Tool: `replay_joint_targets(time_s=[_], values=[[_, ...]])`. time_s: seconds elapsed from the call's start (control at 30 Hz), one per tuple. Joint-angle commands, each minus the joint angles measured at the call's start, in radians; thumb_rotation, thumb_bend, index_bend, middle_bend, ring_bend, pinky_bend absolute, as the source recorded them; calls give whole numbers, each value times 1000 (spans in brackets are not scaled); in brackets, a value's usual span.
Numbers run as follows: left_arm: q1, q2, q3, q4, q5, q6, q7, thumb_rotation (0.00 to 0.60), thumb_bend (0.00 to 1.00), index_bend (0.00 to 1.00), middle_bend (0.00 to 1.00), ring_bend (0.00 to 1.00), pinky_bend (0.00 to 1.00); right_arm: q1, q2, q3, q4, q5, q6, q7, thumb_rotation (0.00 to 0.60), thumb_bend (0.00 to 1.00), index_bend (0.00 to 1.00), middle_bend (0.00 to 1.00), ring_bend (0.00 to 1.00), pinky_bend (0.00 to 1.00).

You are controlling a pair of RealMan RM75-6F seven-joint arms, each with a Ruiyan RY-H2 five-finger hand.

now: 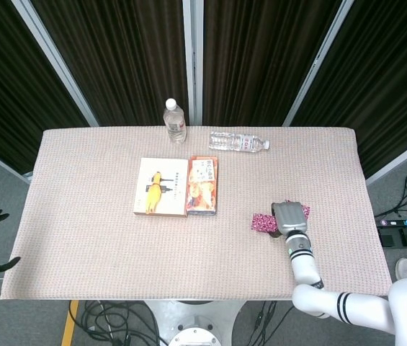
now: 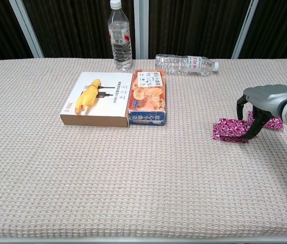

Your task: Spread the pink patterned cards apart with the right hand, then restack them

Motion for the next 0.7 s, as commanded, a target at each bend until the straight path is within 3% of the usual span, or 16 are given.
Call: replay_joint_targets(time_s=[0.03, 0.7], values=[[2, 0, 0, 2, -2, 0, -2, 600, 38, 212, 223, 94, 267, 1, -8, 4, 10, 0, -3, -4, 513, 64, 450, 1000, 1000, 1000], [8, -1, 1, 17, -6, 3, -19, 600, 38, 212, 223, 94, 267, 1, -43, 21, 55, 22, -33, -27, 509, 61, 451, 1000, 1000, 1000]])
